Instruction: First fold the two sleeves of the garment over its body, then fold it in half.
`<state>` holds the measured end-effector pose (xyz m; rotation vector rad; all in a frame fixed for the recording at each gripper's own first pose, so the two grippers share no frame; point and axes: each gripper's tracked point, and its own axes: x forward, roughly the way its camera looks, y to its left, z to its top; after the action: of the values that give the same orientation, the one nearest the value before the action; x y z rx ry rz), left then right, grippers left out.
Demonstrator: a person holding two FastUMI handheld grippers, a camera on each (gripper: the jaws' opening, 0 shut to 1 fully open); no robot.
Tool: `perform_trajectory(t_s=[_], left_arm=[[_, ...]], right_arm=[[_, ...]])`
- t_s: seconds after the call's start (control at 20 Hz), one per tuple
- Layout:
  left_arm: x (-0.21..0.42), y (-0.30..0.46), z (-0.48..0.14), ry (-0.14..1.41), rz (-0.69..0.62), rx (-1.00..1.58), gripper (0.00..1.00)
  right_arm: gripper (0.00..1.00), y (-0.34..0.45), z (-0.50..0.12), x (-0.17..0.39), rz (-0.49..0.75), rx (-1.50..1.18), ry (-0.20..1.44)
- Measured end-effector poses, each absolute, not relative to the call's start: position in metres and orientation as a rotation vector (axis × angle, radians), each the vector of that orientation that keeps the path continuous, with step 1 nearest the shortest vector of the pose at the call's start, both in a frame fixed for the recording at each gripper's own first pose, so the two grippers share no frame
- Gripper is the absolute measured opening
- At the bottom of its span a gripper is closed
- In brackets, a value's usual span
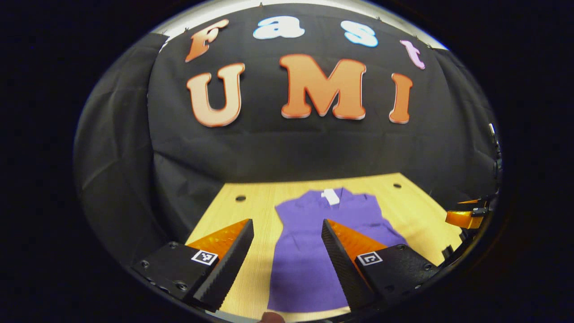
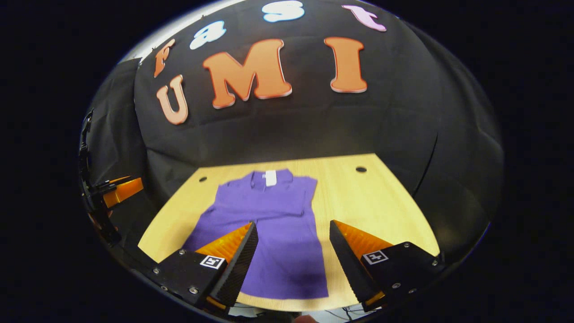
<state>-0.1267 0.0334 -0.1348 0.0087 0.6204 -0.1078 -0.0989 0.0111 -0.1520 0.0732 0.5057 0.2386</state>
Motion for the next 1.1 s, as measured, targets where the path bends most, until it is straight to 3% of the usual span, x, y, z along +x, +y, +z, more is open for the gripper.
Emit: perform_trajectory(t_s=[0.5, 0.7, 1.1], left_arm=[[-0.214, 0.043, -0.312, 1.041, -0.122, -0.005, 0.98], [-0.221, 0.037, -0.363, 1.198, -0.141, 0.034, 0.98], [-0.240, 0.031, -0.400, 1.445, -0.127, 0.029, 0.97]], right_arm=[[0.97, -0.006, -0.321, -0.152, 0.157, 0.052, 0.904], [0.97, -0.012, -0.328, -0.147, 0.129, 0.015, 0.953], [0.97, 0.002, -0.343, -0.145, 0.154, 0.009, 1.121]])
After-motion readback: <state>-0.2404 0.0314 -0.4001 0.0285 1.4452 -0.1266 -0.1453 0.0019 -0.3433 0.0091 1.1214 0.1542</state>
